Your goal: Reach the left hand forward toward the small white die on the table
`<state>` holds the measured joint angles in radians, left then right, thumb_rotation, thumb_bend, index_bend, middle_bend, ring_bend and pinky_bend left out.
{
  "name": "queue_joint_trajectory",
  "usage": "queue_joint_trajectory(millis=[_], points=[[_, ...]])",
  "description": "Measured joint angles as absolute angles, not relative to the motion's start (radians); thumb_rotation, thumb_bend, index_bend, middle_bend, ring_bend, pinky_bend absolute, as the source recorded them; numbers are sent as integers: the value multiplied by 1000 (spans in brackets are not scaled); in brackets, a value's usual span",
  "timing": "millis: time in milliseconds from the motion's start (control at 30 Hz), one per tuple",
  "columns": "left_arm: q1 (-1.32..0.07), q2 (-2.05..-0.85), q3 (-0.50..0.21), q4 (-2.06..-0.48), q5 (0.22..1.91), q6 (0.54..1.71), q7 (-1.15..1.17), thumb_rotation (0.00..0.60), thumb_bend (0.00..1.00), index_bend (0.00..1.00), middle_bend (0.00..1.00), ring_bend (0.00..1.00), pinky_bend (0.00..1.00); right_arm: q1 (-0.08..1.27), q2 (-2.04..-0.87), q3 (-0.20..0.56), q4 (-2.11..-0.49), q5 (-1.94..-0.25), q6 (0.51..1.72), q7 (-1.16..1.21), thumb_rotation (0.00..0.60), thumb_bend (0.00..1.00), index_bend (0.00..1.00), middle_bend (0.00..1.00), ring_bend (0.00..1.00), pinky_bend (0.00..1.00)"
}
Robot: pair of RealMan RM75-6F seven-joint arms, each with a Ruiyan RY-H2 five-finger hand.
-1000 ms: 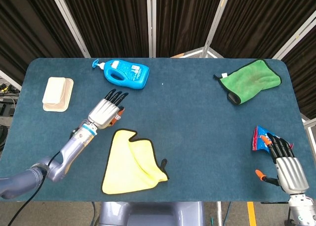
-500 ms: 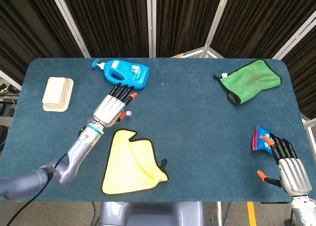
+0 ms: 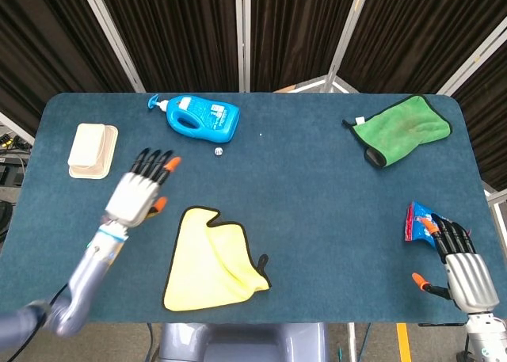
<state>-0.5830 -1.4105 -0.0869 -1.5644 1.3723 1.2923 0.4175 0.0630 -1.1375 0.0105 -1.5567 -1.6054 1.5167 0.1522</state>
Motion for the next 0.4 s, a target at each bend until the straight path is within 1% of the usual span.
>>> queue_joint_trajectory(millis=[67,100,167,300,400], points=[[-524,-1385,-53,-1602,1391,1359,425,600,296,0,0,0,0,66,-1138,14,-1554,-1602,1514,160,600,94,23,0,0,0],[-476,-1364,-23,-1629,1406,1409,433,600,268,0,0,0,0,67,-1138,15,-1553,-1601,1514,162,600,95,23,0,0,0],[-431,-1345,5,-1651,1420,1456,443,600,238,0,0,0,0,67,-1138,16,-1552,-1603,1516,161,600,95,23,0,0,0],[-301,-1308,77,-1696,1445,1581,463,600,203,0,0,0,0,63,-1135,11,-1563,-1622,1532,154,600,95,23,0,0,0],[-217,-1288,122,-1714,1468,1657,471,600,198,0,0,0,0,60,-1132,7,-1574,-1637,1544,148,600,95,23,0,0,0]])
